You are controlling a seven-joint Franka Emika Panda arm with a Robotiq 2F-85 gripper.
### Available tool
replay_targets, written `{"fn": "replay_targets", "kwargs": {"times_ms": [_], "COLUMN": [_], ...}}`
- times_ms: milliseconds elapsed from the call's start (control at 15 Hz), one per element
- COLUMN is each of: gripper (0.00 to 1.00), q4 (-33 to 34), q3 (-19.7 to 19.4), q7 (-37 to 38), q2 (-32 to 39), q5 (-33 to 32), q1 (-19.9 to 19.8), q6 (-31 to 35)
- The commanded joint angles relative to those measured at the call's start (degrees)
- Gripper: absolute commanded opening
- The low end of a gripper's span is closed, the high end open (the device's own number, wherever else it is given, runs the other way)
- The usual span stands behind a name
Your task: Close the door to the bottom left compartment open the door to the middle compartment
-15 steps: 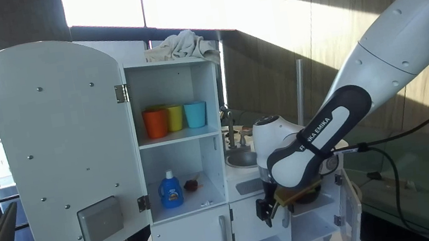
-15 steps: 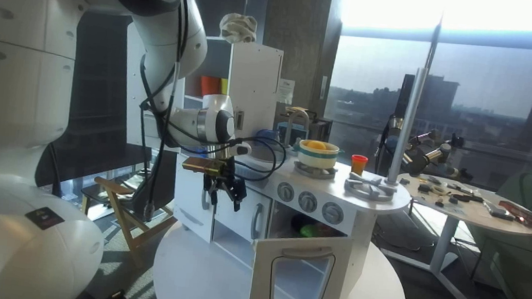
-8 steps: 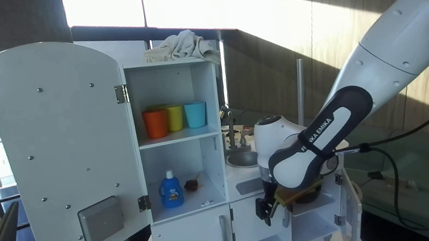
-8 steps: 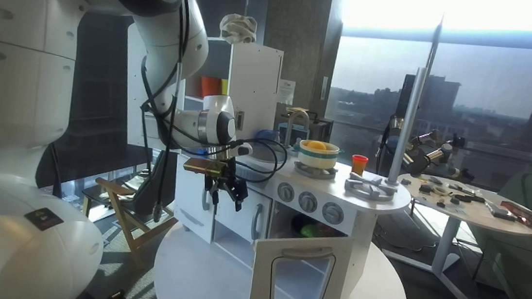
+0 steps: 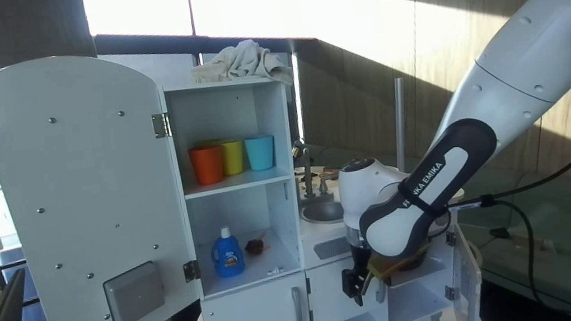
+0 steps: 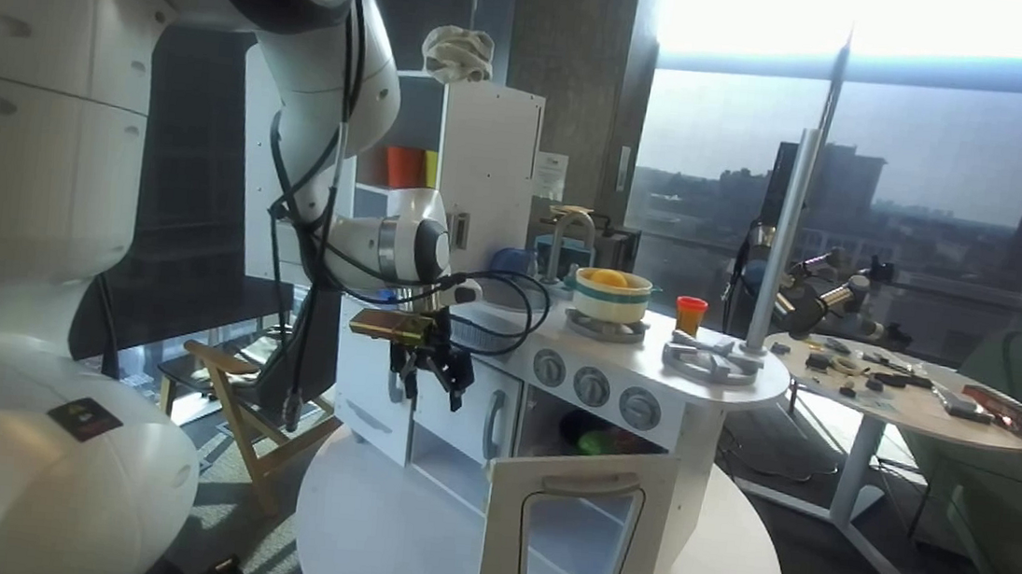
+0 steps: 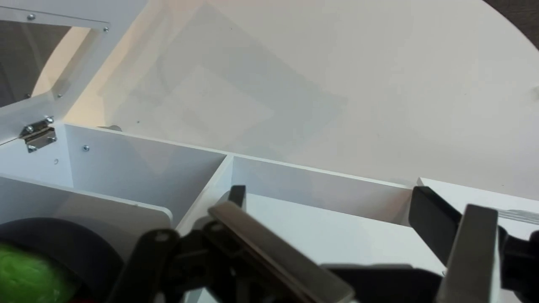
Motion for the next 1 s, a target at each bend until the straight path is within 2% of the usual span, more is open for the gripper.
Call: {"fn": "replay_targets", "kwargs": {"times_ms": [0, 267, 667, 933], "gripper": [1.0, 1.0, 1.0, 1.0], "q4": [-2.18, -2.08, -1.56, -1.73], "q3": [-1.51, -4.23, -8.97, -8.89], "q7": [-0.86, 0.05, 0.07, -0.69], "q2": [0.04, 2.26, 5.36, 6.5], "q5": [-2.73, -5.66, -13.61, -14.5], "q1": [-0.92, -1.83, -1.3, -2.46], "q6": [4.57, 7.01, 16.66, 20.44]}}
